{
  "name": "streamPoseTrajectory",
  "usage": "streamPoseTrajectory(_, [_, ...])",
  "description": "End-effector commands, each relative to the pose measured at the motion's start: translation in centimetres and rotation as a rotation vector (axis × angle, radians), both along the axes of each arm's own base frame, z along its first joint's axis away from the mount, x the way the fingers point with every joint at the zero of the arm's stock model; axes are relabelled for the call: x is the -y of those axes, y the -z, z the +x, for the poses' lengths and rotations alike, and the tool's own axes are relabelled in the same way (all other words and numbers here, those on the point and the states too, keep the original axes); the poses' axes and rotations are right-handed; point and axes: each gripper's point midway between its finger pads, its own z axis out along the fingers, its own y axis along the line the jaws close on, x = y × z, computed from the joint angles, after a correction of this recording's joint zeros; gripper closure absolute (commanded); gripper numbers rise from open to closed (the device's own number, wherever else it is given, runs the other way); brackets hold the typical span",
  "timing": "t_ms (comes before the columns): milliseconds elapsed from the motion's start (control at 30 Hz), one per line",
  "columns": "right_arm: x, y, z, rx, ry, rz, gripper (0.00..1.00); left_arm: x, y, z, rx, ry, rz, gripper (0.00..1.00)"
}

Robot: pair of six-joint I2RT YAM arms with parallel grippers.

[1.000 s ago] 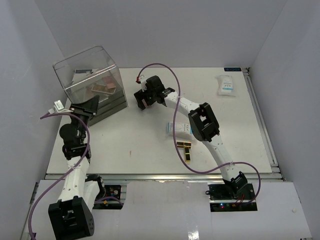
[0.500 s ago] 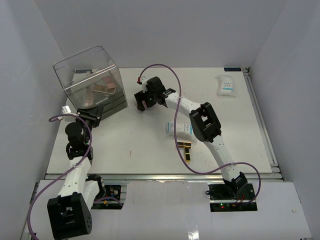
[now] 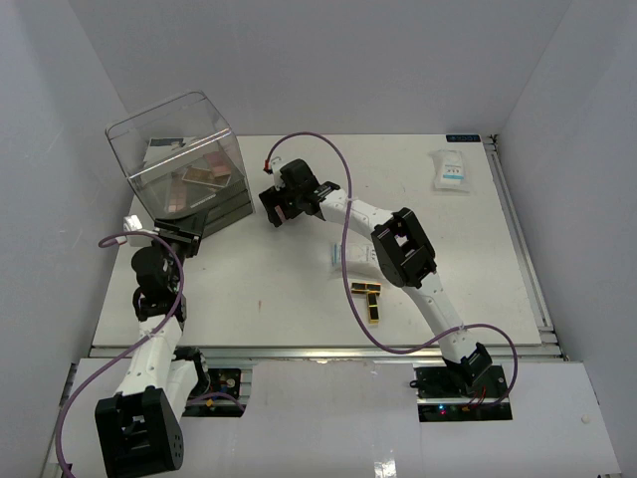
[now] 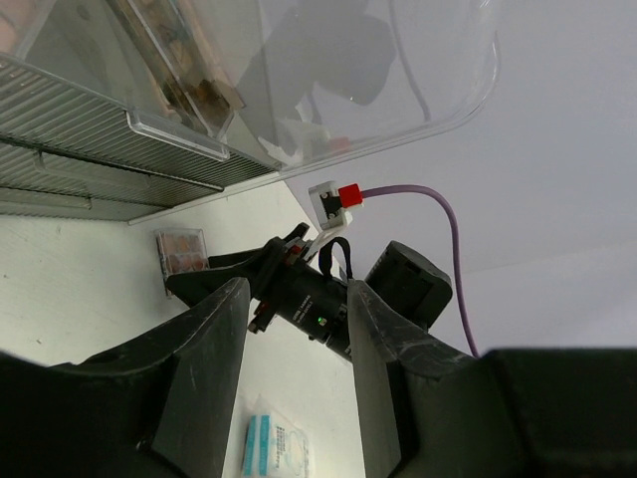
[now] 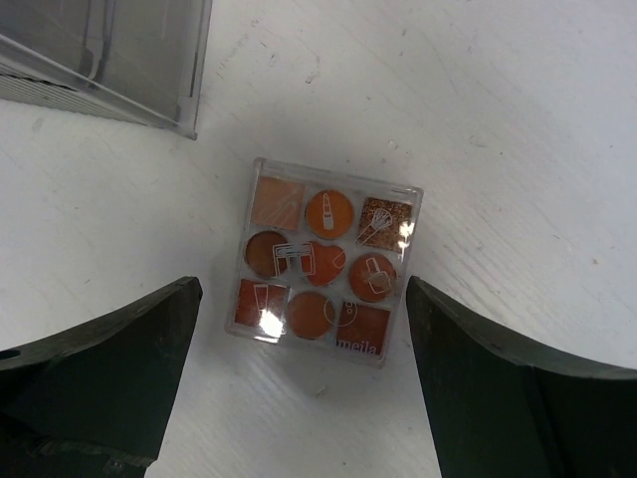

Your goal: Organize the makeup

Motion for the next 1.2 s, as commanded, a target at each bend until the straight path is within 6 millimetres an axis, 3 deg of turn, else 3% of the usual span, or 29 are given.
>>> streamPoseTrajectory(0, [0.3, -0.2, 1.1, 0.118, 0.048, -0.102, 0.09, -0.2, -0.4, -0.4, 0.013, -0.020, -0.002, 0.44])
streamPoseTrajectory(167, [0.6, 1.0, 0.7, 0.102, 0.069, -0.124, 0.02, 0.0, 0.5, -0.5, -0.007, -0.016, -0.040, 0.44])
streamPoseTrajectory(233, [0.8, 1.4, 0.6, 0.096, 0.076, -0.129, 0.05, 0.2, 1.0, -0.5, -0.018, -0.012, -0.053, 0.44])
streamPoseTrajectory(267, [0.8, 1.5, 0.6, 0.093, 0.076, -0.128, 0.10, 0.3, 1.2, -0.5, -0.025, -0.010, -0.059, 0.44])
streamPoseTrajectory(333, [0.8, 1.7, 0.6, 0.086, 0.075, -0.127, 0.28, 0.5, 1.6, -0.4, -0.039, -0.011, -0.071, 0.44])
streamPoseTrajectory(533, [1.2, 0.9, 0.9, 0.093, 0.083, -0.113, 0.63, 1.6, 2.1, 0.0, -0.064, -0.015, -0.090, 0.45])
streamPoseTrajectory(567, [1.4, 0.8, 0.9, 0.090, 0.081, -0.107, 0.66, 1.6, 2.2, 0.0, -0.068, -0.024, -0.096, 0.45])
streamPoseTrajectory(667, [2.3, -1.0, 0.5, 0.086, 0.057, -0.058, 0.82, 2.3, 3.5, 0.1, -0.104, -0.050, -0.131, 0.46])
streamPoseTrajectory(700, [2.3, -2.8, 0.5, 0.101, 0.048, -0.030, 0.86, 3.0, 3.9, -0.1, -0.119, -0.039, -0.155, 0.47])
streamPoseTrajectory(767, [3.1, -5.5, -0.9, 0.088, -0.022, 0.049, 0.92, 2.3, 5.1, 0.2, -0.137, -0.126, -0.220, 0.50])
streamPoseTrajectory(833, [4.0, -7.8, -1.6, 0.110, -0.046, 0.101, 0.92, 1.8, 6.0, 0.6, -0.161, -0.174, -0.262, 0.53])
streamPoseTrajectory(967, [6.4, -10.8, -4.4, 0.147, -0.128, 0.144, 0.92, 1.7, 6.9, 1.7, -0.152, -0.223, -0.325, 0.74])
streamPoseTrajectory(1067, [7.8, -12.2, -6.0, 0.175, -0.161, 0.166, 0.92, 1.2, 6.5, 2.6, -0.093, -0.252, -0.341, 0.89])
streamPoseTrajectory(1167, [8.8, -12.9, -6.6, 0.170, -0.154, 0.185, 0.92, 0.6, 5.8, 2.6, -0.017, -0.275, -0.329, 0.92])
